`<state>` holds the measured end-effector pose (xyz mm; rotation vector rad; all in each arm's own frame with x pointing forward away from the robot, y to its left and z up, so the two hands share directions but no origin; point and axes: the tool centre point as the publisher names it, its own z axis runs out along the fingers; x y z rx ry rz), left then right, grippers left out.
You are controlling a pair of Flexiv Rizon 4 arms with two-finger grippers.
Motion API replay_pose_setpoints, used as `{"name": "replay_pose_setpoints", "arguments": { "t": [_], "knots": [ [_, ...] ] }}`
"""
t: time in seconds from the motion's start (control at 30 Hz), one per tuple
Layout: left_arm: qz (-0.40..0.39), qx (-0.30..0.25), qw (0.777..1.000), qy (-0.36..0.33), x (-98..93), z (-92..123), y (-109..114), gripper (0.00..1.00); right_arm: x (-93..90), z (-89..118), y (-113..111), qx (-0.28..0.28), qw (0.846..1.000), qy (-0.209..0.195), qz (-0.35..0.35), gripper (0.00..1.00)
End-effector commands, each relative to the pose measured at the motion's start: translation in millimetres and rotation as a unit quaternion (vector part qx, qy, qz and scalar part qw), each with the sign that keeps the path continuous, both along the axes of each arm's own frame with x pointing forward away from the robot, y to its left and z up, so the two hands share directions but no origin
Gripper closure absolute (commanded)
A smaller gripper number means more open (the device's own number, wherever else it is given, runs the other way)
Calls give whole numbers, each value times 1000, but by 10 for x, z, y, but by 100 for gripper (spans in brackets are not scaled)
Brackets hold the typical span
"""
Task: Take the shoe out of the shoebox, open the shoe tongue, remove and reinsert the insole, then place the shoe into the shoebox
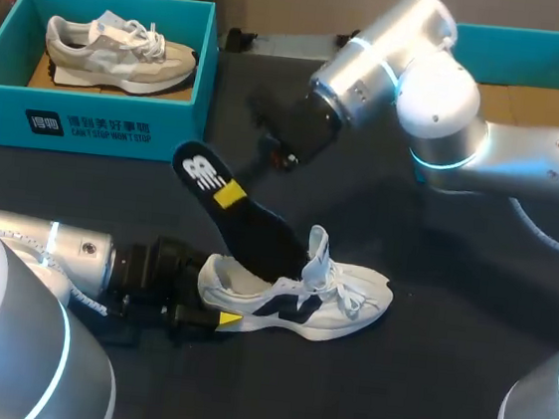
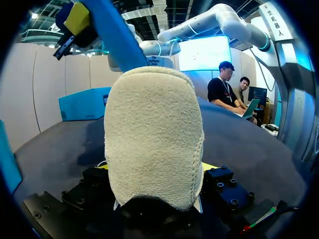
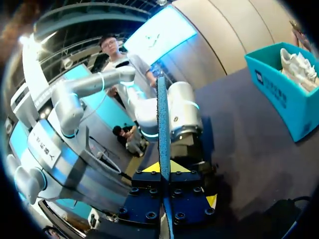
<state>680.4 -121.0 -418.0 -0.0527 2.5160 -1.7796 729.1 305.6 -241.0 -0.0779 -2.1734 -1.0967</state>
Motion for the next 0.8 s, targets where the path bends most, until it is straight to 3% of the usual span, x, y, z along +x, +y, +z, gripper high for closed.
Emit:
{"name": "replay_pose_setpoints", "arguments": {
  "t": [0.03,0.33,0.5,0.8],
  "knots": [
    [-1,3,1000,1,16,-27,5,100,-68,176,-7,10,998,-24,-58,100],
    [-1,3,1000,1,16,-27,5,100,101,567,54,51,989,-58,-123,100],
    [-1,3,1000,1,16,-27,5,100,160,638,1,107,983,-75,-127,100],
    [-1,3,1000,1,16,-27,5,100,186,715,-21,111,982,-87,-126,100]
  ]
}}
